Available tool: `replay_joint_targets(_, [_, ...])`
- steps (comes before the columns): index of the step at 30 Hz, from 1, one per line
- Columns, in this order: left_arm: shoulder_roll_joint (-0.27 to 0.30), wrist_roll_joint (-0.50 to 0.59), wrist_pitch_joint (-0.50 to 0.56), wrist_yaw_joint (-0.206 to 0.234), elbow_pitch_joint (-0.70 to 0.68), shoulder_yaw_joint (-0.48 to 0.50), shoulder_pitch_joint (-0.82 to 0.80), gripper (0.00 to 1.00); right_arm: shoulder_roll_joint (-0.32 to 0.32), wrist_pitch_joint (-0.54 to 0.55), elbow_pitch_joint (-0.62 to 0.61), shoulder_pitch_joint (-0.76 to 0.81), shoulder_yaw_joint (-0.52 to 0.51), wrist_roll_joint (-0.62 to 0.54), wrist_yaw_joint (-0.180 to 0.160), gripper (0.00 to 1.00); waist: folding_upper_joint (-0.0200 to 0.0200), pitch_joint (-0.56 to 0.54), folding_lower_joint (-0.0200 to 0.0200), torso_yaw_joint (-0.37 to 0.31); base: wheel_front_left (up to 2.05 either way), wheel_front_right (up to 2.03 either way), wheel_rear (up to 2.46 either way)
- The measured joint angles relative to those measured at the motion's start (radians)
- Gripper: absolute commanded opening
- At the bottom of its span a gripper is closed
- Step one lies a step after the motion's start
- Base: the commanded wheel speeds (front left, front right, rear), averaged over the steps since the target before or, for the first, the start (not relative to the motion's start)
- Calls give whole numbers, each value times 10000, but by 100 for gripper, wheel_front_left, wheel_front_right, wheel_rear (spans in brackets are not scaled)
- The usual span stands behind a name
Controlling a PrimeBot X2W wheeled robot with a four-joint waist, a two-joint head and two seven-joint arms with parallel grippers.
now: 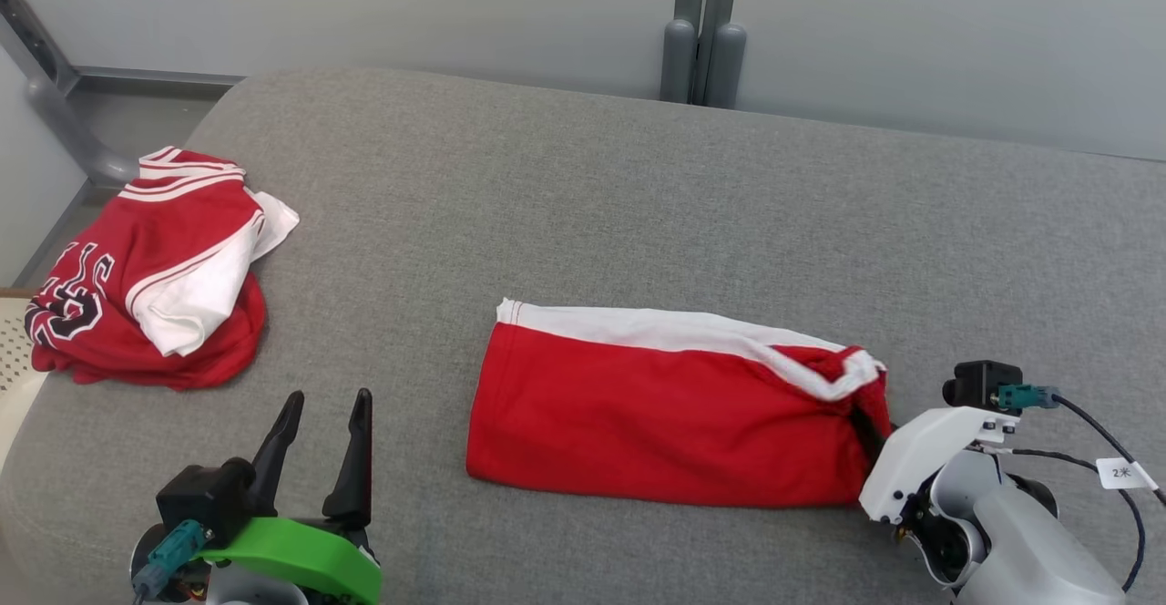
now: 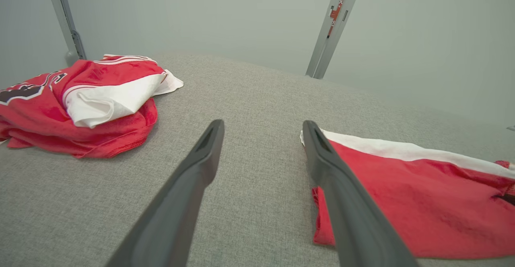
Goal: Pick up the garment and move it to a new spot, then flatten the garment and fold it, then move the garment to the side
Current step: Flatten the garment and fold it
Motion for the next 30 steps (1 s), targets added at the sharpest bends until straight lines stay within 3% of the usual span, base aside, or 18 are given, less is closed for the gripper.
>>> replay_joint_targets(9, [6, -15, 4, 13, 63, -67, 7, 100, -240, 123, -746, -250, 514, 984, -2, 0, 0, -103, 0, -280, 0, 0, 0])
replay_joint_targets(14, [-23, -31, 31, 15, 56, -86, 29, 100, -1126, 834, -1402, -239, 606, 1480, 0, 0, 0, -142, 0, -666, 0, 0, 0])
replay_joint_targets(22, [-109, -33, 31, 13, 77, -54, 36, 100, -2487, 1544, -2113, -72, -240, 1628, -2, 0, 0, -190, 0, -1367, 0, 0, 0])
replay_joint_targets(26, [-192, -33, 31, 6, 109, -58, 36, 100, -2033, 1804, -2598, 35, -1081, 2153, -4, 0, 0, -246, 0, -1640, 0, 0, 0])
replay_joint_targets(29, [-207, -31, 31, -12, 144, -79, 35, 100, -1197, 1954, -3020, 78, -1680, 2771, -4, 0, 0, -295, 0, -1726, 0, 0, 0])
replay_joint_targets(30, [-236, -29, 31, -50, 173, -130, 31, 100, -556, 2004, -3233, 126, -2155, 3172, -6, 0, 0, -297, 0, -1695, 0, 0, 0])
